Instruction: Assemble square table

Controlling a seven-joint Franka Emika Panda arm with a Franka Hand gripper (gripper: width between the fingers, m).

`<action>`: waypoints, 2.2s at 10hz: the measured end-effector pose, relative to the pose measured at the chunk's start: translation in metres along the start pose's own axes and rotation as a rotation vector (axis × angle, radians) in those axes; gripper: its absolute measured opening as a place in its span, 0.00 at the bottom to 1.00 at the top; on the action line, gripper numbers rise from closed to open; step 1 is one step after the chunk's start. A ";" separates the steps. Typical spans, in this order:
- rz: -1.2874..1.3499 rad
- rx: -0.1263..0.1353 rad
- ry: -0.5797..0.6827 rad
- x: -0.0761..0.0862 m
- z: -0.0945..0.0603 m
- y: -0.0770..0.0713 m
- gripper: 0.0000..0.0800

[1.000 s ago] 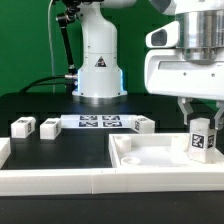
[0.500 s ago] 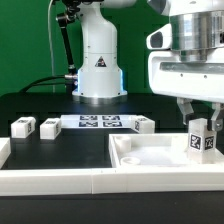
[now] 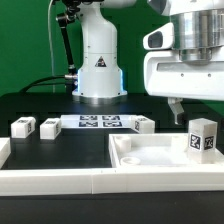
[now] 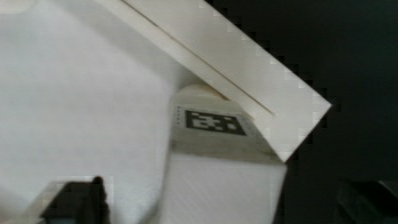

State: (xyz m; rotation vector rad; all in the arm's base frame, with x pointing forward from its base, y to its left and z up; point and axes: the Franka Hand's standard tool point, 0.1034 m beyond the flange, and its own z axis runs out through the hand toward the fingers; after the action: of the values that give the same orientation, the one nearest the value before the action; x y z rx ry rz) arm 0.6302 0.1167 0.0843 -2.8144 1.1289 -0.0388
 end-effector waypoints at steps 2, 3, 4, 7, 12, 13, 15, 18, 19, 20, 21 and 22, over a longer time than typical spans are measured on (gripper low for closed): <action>-0.199 -0.014 -0.012 -0.002 -0.001 0.001 0.81; -0.264 -0.017 -0.017 -0.002 -0.001 0.000 0.81; -0.387 -0.021 -0.020 -0.001 -0.003 0.000 0.81; -0.658 -0.021 -0.020 0.004 -0.002 0.003 0.81; -1.050 -0.048 -0.027 -0.004 0.004 0.001 0.81; -1.127 -0.058 -0.024 -0.002 0.003 0.001 0.81; -1.199 -0.065 -0.024 -0.001 0.003 0.002 0.66; -1.171 -0.065 -0.023 -0.001 0.003 0.002 0.36; -1.169 -0.065 -0.023 -0.001 0.003 0.002 0.36; -1.100 -0.064 -0.021 -0.002 0.003 0.002 0.36; -1.005 -0.059 -0.018 -0.002 0.003 0.002 0.36; -0.881 -0.052 -0.013 -0.002 0.003 0.002 0.36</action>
Offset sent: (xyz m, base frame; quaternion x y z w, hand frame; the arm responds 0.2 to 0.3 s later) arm 0.0061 0.0002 0.0057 -0.0223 -0.0209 -0.2832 0.9586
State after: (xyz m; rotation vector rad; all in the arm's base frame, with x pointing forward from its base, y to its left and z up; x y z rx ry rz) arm 0.6274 0.1165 0.0809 -3.0897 -0.1821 -0.0602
